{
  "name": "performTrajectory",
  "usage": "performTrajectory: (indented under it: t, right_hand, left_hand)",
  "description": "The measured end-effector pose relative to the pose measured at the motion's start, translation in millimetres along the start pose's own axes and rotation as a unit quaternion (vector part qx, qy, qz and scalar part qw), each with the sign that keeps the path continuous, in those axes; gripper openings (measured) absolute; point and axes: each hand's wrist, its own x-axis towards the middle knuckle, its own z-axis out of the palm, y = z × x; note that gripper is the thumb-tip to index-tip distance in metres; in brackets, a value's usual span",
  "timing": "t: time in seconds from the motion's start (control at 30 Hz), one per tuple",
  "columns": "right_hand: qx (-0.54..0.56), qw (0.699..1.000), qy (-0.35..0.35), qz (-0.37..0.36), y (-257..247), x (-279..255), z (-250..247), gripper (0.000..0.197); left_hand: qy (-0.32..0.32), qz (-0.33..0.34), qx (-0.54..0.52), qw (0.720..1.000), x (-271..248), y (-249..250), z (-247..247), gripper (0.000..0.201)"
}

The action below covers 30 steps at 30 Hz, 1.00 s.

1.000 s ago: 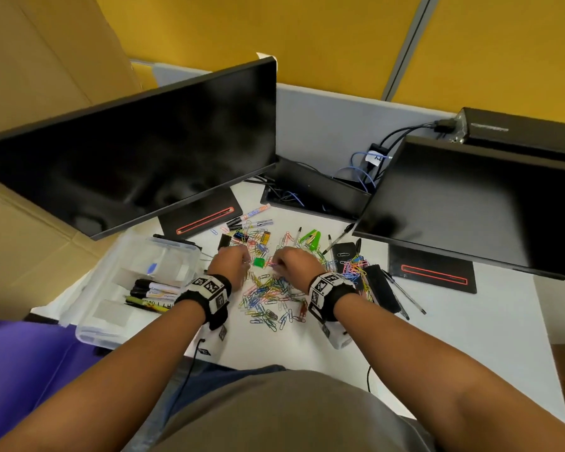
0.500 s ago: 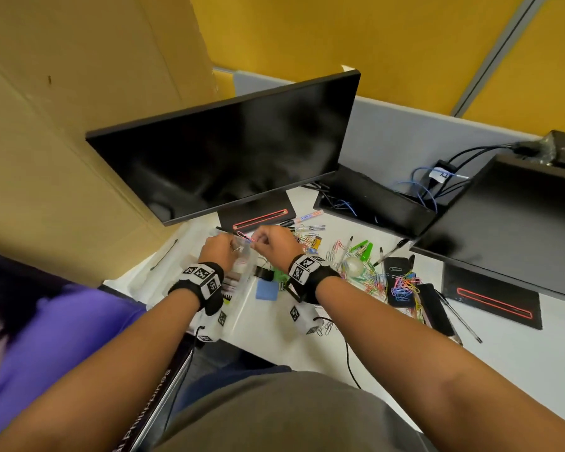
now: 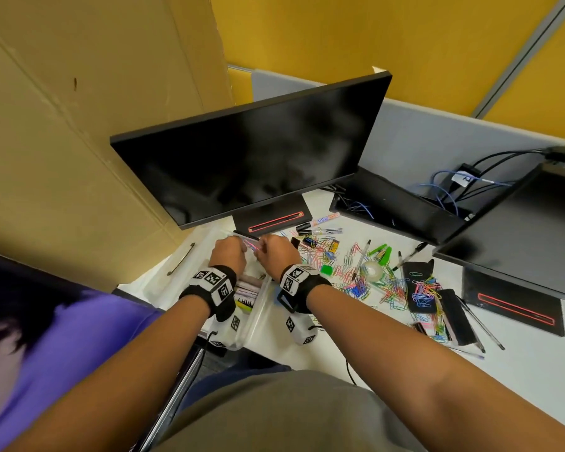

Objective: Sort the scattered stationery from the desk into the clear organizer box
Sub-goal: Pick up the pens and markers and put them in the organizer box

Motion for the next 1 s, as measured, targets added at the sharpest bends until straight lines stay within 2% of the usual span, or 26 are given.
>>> performTrajectory:
  t: [0.2, 0.33, 0.53, 0.77, 0.87, 1.0]
  right_hand:
    - [-0.125, 0.99, 0.008, -0.057, -2, -7, 7, 0.021]
    - [-0.112, 0.992, 0.008, -0.059, 0, -10, 2, 0.022]
    - [-0.055, 0.994, 0.07, -0.068, 18, -15, -22, 0.019]
    - [-0.049, 0.995, 0.091, -0.008, 69, -21, -54, 0.015]
    - [-0.061, 0.994, 0.083, 0.025, 93, -25, -69, 0.017]
    - [-0.08, 0.991, 0.079, 0.067, 131, -28, -82, 0.017]
  left_hand:
    - [0.005, -0.002, 0.001, 1.0, 0, 3, 0, 0.023]
    - [0.0, 0.013, 0.023, 1.0, -2, 5, 1, 0.023]
    - [0.008, 0.041, 0.055, 0.998, -5, 18, 7, 0.021]
    - [-0.003, 0.105, 0.055, 0.993, -6, 67, 25, 0.012]
    - [0.005, 0.14, 0.084, 0.987, -4, 93, 36, 0.015]
    - [-0.017, 0.163, 0.108, 0.981, 7, 121, 53, 0.016]
